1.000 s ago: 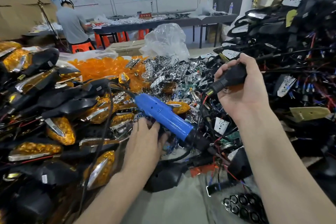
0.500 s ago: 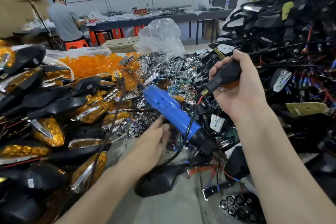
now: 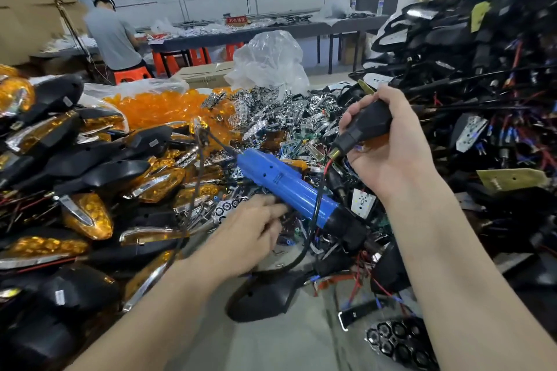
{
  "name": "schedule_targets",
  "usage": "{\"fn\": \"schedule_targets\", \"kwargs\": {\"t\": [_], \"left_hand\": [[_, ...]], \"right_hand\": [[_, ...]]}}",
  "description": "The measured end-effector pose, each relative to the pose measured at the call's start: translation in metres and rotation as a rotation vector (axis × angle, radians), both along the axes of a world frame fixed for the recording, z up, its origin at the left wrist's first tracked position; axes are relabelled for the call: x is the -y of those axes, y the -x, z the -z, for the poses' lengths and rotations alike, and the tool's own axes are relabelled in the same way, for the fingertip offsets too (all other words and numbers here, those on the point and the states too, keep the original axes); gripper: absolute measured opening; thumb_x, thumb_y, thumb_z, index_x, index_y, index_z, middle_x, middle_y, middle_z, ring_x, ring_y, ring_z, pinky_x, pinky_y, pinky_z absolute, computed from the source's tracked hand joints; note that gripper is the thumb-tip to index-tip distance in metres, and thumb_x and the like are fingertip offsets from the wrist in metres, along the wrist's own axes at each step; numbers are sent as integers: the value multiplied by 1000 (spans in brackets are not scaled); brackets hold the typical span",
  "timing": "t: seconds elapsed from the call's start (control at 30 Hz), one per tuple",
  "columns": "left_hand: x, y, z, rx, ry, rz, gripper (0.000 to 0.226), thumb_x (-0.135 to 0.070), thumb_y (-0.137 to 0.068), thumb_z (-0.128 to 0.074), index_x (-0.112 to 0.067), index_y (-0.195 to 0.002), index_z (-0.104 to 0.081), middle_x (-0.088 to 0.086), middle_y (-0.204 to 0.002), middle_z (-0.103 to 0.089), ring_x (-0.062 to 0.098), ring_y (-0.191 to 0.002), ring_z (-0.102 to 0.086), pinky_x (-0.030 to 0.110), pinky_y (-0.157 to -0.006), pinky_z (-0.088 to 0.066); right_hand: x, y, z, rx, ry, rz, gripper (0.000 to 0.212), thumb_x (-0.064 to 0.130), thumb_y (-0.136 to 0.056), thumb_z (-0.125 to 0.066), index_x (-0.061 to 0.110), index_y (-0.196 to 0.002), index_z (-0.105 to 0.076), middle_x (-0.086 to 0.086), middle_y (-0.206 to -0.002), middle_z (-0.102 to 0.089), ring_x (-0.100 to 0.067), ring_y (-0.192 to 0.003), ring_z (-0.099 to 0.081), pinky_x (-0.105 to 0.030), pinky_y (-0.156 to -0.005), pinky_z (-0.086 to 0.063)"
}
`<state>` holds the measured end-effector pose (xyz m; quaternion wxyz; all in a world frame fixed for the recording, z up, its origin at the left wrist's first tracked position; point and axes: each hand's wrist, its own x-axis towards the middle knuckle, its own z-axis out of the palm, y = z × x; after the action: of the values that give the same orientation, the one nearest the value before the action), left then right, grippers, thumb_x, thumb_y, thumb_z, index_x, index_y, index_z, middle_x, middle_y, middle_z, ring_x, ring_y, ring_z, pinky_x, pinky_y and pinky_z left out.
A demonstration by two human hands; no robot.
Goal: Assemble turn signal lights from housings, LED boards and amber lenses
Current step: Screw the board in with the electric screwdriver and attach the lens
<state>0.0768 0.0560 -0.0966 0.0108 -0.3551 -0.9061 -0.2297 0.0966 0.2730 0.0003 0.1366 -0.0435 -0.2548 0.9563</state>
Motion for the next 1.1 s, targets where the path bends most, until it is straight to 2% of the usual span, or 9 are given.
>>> {"fn": "schedule_targets", "kwargs": {"t": [0.13,0.23,0.37,0.43,0.57,0.77,0.97,1.03,1.1], "left_hand": [[-5,2,0,10,128,75,42,-17,-102,-44,-23,-142,-52,3,-154,-40,20,-147,-24,29,-124,-7],[-6,-6,2,-67,178,57,40,-20,-101,-45,-18,-141,-51,9,-148,-44,29,-139,-35,40,-120,-22],[15,-23,-6,-36,50,140,32,-12,-95,-48,-31,-121,-52,-10,-126,-49,10,-119,-41,35,-106,-38],[27,-28,-11,-52,85,179,33,-10,-92,-47,-31,-117,-52,-15,-120,-49,6,-117,-41,31,-106,-38],[39,-26,-18,-81,192,145,34,-23,-96,-45,-29,-129,-51,-15,-124,-50,5,-120,-41,24,-107,-35],[58,-21,-25,-126,251,10,30,-29,-100,-41,-42,-124,-53,-24,-123,-53,-2,-120,-43,29,-104,-40],[64,-26,-27,-195,264,-12,41,-19,-103,-42,-39,-137,-54,-22,-143,-48,4,-140,-33,18,-114,-19],[69,-35,-29,-217,186,-63,36,-20,-103,-44,-39,-129,-59,-24,-133,-53,5,-132,-41,25,-112,-34],[72,-48,-26,-216,116,-78,26,-25,-102,-46,-37,-119,-62,-25,-114,-54,3,-109,-50,31,-91,-49]], "right_hand": [[0,0,0,22,10,18,37,21,-96,-66,12,-60,-66,1,-67,-62,-15,-56,-60,-27,-57,-55],[1,-1,2,34,-14,21,43,22,-96,-65,13,-55,-66,1,-64,-63,-15,-53,-61,-26,-57,-54],[2,-3,1,56,-74,-2,53,26,-97,-64,16,-45,-67,2,-60,-64,-14,-51,-62,-26,-58,-53],[5,-1,2,60,-67,-10,51,25,-96,-66,16,-46,-67,2,-62,-64,-14,-53,-62,-27,-58,-54],[16,-1,3,63,-68,-28,51,24,-95,-67,15,-45,-68,0,-61,-64,-15,-51,-62,-26,-56,-54],[19,-5,-1,33,-65,-29,53,24,-96,-66,16,-44,-67,0,-60,-63,-16,-50,-61,-25,-55,-54],[16,-21,-4,-105,-4,-57,31,21,-96,-63,13,-67,-63,3,-70,-59,-13,-57,-57,-25,-56,-52],[15,-30,-1,-157,28,-74,27,22,-96,-62,15,-71,-64,6,-73,-57,-10,-61,-55,-22,-57,-50],[13,-40,4,-177,16,-76,29,24,-97,-60,18,-69,-66,8,-73,-55,-8,-62,-53,-20,-57,-49]]}}
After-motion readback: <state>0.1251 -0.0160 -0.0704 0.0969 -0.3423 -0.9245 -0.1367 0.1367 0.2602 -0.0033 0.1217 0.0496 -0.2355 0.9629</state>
